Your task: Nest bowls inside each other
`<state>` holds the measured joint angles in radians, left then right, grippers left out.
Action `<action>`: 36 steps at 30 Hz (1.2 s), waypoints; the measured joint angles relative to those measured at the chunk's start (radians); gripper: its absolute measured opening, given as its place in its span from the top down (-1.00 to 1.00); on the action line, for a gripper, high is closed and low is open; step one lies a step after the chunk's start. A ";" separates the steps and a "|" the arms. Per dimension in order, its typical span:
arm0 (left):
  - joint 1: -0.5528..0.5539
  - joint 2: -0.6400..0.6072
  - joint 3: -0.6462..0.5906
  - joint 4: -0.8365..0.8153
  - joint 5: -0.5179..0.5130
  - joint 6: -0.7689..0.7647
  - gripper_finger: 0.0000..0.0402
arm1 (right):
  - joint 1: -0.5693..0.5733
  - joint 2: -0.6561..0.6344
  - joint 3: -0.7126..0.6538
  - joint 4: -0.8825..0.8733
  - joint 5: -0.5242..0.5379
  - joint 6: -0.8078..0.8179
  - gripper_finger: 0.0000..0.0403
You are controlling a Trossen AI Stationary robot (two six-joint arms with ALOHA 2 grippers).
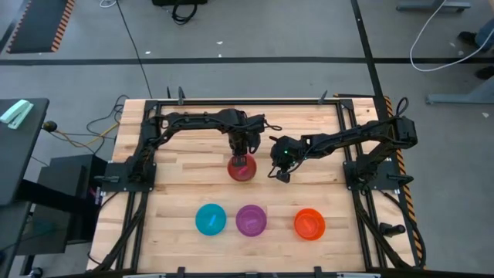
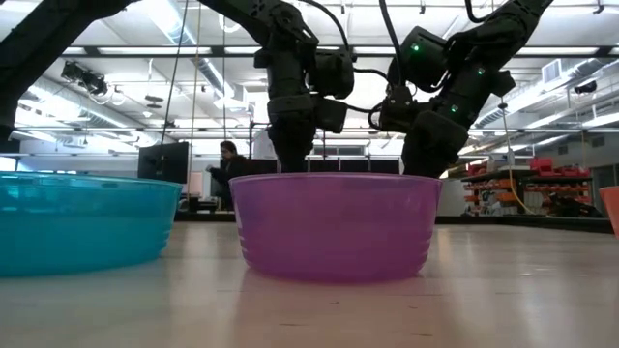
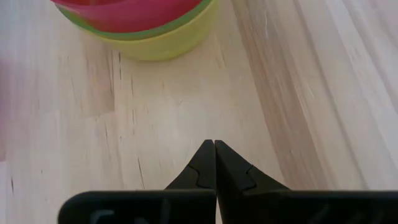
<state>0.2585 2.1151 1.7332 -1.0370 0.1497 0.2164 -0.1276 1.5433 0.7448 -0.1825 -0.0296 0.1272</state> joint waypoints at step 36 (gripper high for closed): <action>0.019 0.002 0.274 -0.249 -0.146 -0.047 0.69 | 0.003 -0.013 0.014 -0.184 -0.101 0.061 0.82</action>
<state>0.2779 2.1166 2.0076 -1.2862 0.0041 0.1692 -0.1250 1.5300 0.7586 -0.3669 -0.1310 0.1887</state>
